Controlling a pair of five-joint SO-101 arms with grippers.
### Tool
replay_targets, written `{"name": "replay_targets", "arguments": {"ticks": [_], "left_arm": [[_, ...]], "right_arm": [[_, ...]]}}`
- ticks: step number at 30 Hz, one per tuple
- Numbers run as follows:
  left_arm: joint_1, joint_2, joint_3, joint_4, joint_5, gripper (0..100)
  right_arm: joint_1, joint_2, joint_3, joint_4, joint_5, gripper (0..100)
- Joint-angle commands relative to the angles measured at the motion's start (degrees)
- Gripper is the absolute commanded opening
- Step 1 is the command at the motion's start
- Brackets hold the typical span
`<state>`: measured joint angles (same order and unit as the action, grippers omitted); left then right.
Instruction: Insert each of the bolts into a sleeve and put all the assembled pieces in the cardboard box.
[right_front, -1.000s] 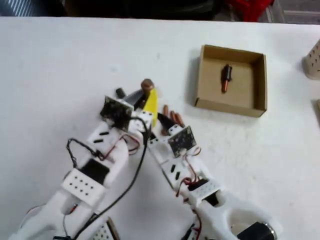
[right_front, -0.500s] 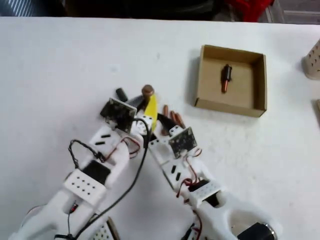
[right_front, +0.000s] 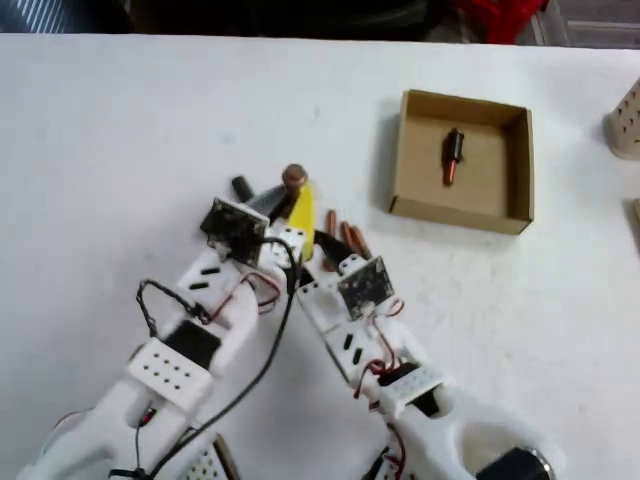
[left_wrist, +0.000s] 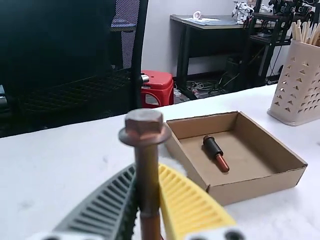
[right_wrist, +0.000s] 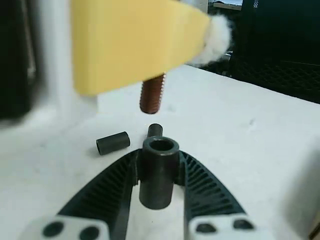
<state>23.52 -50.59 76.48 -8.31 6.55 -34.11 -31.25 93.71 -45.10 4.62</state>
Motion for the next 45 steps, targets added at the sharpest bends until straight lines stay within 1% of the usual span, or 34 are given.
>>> {"name": "replay_targets", "arguments": {"ticks": [1, 2, 6, 13, 20, 24, 29, 33, 40, 45], "left_arm": [[-0.22, 0.13, -3.34, -2.99, 0.35, 2], [-0.13, 0.13, -3.43, -3.08, 0.44, 2], [-0.13, 0.13, -3.43, -3.69, 0.53, 2], [0.84, 0.13, -3.43, -3.69, 0.62, 2], [0.92, -0.31, -3.08, -3.16, 0.62, 2], [0.92, -0.48, -3.34, -0.44, 0.53, 2], [0.92, -0.48, -3.08, -0.26, 0.44, 2], [0.92, -0.48, -4.04, 2.81, 0.35, 2], [0.92, -0.48, -4.22, 2.90, 0.35, 2], [0.84, -3.74, -6.15, 7.91, 0.35, 2]], "right_arm": [[-0.57, -8.40, 1.76, -1.10, -0.18, 1.7], [-1.19, -9.45, 2.11, -0.66, -0.18, 1.7], [-2.15, -14.46, 2.11, 7.08, -0.26, 1.7], [-2.15, -20.79, 2.29, 13.14, -0.70, 1.7], [-2.15, -22.02, 2.37, 14.81, -0.70, 1.7], [-2.77, -22.11, 2.37, 14.81, -0.70, 1.7], [-3.03, -21.85, 2.37, 14.81, -0.35, 1.7], [-3.12, -21.76, 2.37, 14.90, -0.26, 1.7], [-3.12, -22.11, 2.37, 14.90, -0.18, 1.7], [-2.86, -22.11, 2.37, 14.90, -0.18, 1.6]]}}
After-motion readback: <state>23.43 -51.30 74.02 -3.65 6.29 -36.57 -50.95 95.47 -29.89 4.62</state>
